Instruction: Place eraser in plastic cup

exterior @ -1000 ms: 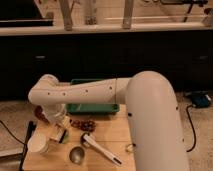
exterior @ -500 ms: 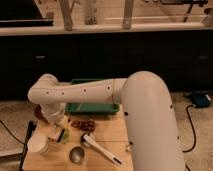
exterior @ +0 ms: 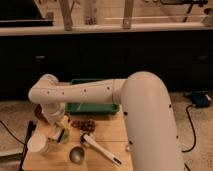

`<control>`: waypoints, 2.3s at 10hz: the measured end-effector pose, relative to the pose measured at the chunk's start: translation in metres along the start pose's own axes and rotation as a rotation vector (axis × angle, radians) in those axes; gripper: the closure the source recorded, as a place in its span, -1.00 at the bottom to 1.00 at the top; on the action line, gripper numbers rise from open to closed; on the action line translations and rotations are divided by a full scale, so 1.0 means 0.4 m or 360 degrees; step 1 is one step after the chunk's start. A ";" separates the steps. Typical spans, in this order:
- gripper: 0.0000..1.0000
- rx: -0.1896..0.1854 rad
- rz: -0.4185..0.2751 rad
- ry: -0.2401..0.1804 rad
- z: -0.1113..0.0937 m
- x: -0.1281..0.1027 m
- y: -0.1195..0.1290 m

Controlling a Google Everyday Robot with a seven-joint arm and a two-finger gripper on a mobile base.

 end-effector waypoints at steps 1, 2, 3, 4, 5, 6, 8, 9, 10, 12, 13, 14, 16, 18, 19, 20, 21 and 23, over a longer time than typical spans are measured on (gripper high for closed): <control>1.00 -0.0002 0.0001 -0.0001 0.001 -0.001 0.002; 1.00 -0.0006 0.0005 -0.0004 0.005 -0.002 0.005; 0.95 -0.0014 0.0013 -0.0007 0.007 -0.002 0.008; 0.85 -0.0034 0.0014 -0.0007 0.010 -0.001 0.013; 0.65 -0.0039 0.0010 -0.0009 0.012 -0.004 0.011; 0.41 -0.0041 0.0012 -0.0012 0.014 -0.004 0.012; 0.03 -0.0042 0.0016 -0.0018 0.017 -0.003 0.015; -0.21 -0.0042 0.0013 -0.0021 0.019 -0.005 0.014; -0.37 -0.0041 0.0012 -0.0028 0.022 -0.005 0.016; -0.60 -0.0033 0.0018 -0.0032 0.023 -0.004 0.018; -0.60 -0.0030 0.0017 -0.0034 0.024 -0.007 0.016; -0.60 -0.0031 0.0020 -0.0035 0.024 -0.007 0.017; -0.60 -0.0030 0.0022 -0.0040 0.026 -0.010 0.018; -0.60 -0.0029 0.0022 -0.0044 0.027 -0.013 0.019; -0.60 -0.0029 0.0020 -0.0046 0.028 -0.016 0.019; -0.60 -0.0029 0.0019 -0.0047 0.029 -0.017 0.020; -0.60 -0.0028 0.0018 -0.0047 0.029 -0.019 0.019; -0.60 -0.0021 0.0014 -0.0045 0.029 -0.021 0.022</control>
